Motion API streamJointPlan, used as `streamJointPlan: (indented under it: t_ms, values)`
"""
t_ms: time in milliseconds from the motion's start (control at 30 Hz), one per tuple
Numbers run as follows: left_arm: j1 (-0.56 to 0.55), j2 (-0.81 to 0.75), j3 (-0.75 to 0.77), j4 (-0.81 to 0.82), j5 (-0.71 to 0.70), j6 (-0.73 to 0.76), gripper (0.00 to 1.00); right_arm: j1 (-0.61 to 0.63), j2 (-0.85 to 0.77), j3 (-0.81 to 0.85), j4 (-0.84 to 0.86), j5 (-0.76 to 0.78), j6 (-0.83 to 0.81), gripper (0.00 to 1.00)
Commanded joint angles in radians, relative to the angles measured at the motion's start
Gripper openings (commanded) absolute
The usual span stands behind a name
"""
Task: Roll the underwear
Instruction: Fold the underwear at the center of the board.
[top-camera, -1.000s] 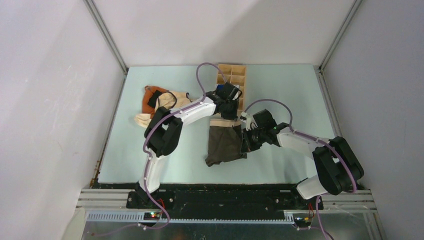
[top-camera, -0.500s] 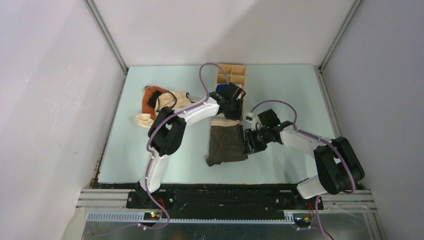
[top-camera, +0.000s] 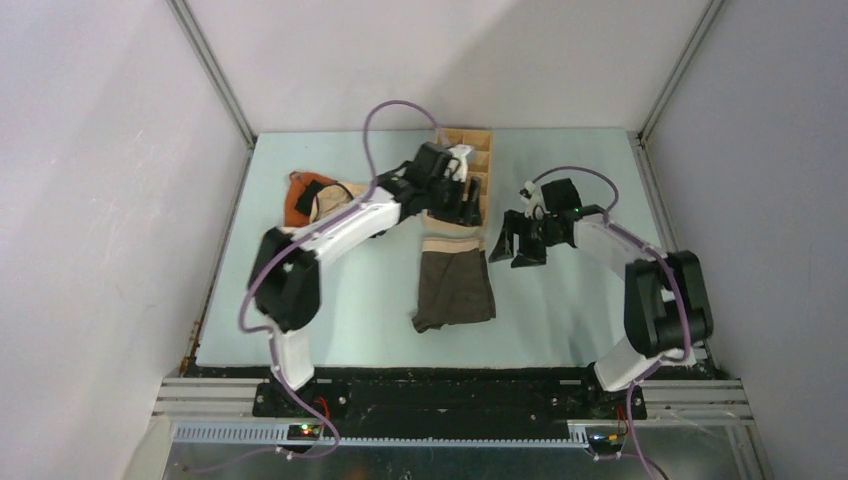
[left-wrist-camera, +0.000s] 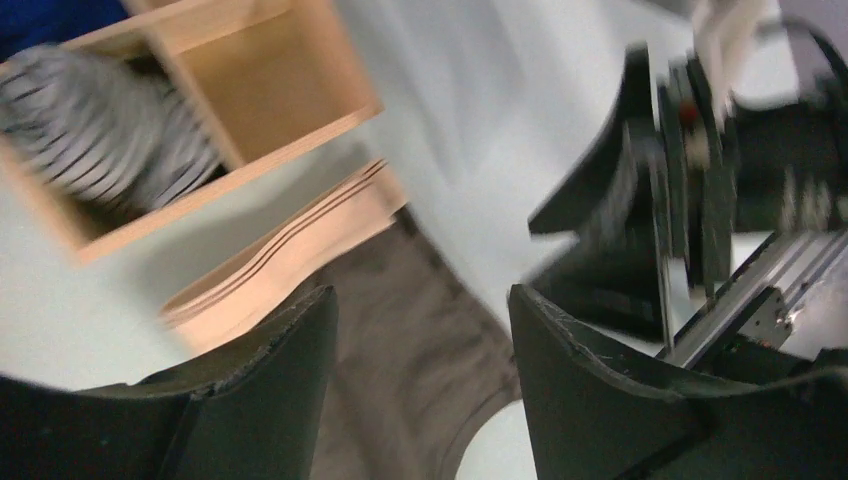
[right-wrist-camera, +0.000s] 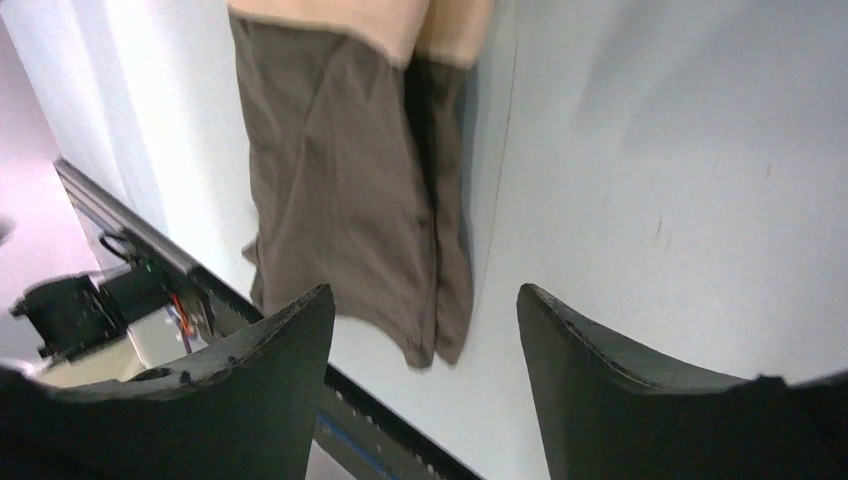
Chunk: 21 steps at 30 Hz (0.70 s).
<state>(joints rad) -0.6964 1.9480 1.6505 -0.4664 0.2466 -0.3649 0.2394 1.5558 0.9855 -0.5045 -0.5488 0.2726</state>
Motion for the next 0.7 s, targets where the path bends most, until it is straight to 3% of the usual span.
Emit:
streamJointPlan:
  t_ms: [0,67,200,400,667]
  values:
    - [0.068,-0.182,-0.182,-0.05,-0.017,0.109,0.68,0.005,0.143,0.134,0.106,-0.004,0.082,0.71]
    - [0.094,-0.231,-0.306,-0.056,-0.014,0.14,0.66,0.011,0.223,0.184,0.125,0.006,0.105,0.68]
    - [0.128,-0.294,-0.414,-0.079,-0.037,0.205,0.66,0.028,0.3,0.264,0.117,0.046,0.133,0.64]
    - [0.159,-0.292,-0.474,-0.086,-0.06,0.258,0.67,0.042,0.311,0.306,0.109,0.101,0.125,0.46]
    - [0.167,-0.291,-0.491,-0.076,-0.073,0.264,0.67,0.07,0.373,0.321,0.168,-0.005,0.146,0.42]
